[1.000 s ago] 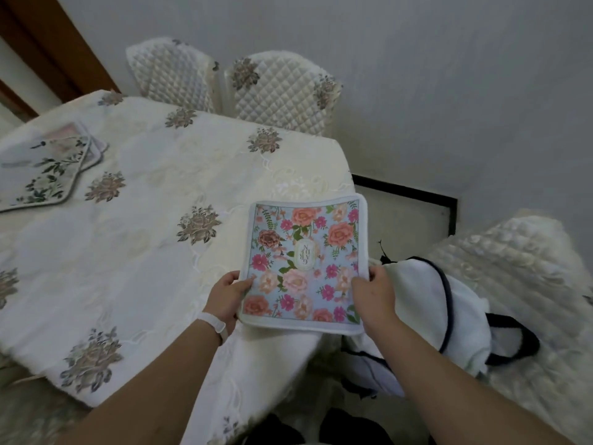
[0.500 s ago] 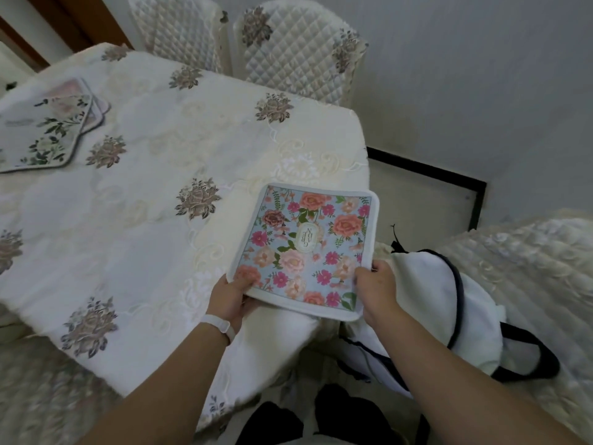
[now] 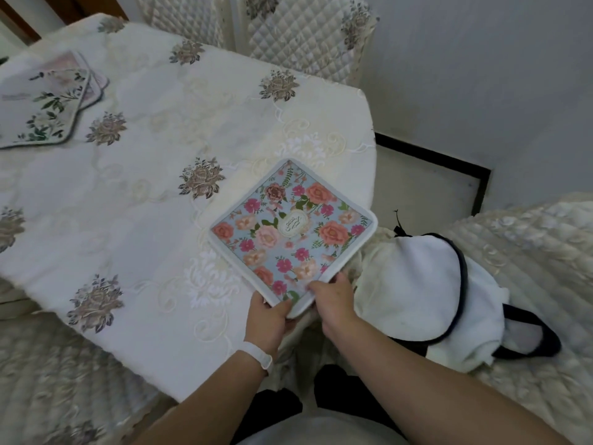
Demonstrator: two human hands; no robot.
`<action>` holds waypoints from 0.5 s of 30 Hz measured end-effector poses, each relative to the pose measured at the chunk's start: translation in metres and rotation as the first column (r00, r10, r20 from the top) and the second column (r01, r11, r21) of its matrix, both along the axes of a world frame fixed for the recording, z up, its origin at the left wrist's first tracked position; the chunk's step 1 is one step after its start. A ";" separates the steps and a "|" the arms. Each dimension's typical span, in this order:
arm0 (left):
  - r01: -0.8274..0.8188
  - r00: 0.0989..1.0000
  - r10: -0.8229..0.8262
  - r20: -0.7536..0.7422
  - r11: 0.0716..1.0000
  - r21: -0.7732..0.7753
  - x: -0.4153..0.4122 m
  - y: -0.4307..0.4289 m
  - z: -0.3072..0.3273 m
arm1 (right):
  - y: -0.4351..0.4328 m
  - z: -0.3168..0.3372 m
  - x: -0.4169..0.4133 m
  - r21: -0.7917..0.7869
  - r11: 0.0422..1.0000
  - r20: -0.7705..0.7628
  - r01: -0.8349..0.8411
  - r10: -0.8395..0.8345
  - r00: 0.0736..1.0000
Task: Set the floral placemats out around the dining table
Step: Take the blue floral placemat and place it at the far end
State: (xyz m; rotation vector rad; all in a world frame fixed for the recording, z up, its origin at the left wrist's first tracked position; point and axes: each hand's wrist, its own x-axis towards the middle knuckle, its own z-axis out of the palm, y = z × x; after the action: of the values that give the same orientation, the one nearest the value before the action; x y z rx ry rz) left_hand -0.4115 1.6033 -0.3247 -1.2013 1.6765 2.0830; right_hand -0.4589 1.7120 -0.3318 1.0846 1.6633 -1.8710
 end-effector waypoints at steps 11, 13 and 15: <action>0.012 0.999 -0.010 0.037 0.999 -0.049 0.017 -0.057 -0.001 | 0.011 0.001 -0.027 -0.083 0.990 -0.016 0.112 -0.114 0.993; 0.037 0.998 -0.035 0.058 0.999 -0.036 0.017 -0.069 -0.002 | 0.023 0.002 -0.046 -0.007 0.995 -0.059 0.095 -0.096 0.994; 0.051 0.996 -0.049 0.072 0.998 -0.030 0.016 -0.077 -0.002 | 0.033 0.007 -0.064 0.079 0.997 -0.072 0.013 -0.008 0.997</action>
State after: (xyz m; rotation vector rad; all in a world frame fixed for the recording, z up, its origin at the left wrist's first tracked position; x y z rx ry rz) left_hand -0.3955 1.5263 -0.3270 -1.2148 1.6965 1.9681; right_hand -0.5226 1.7453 -0.3249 1.0703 1.7892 -1.8857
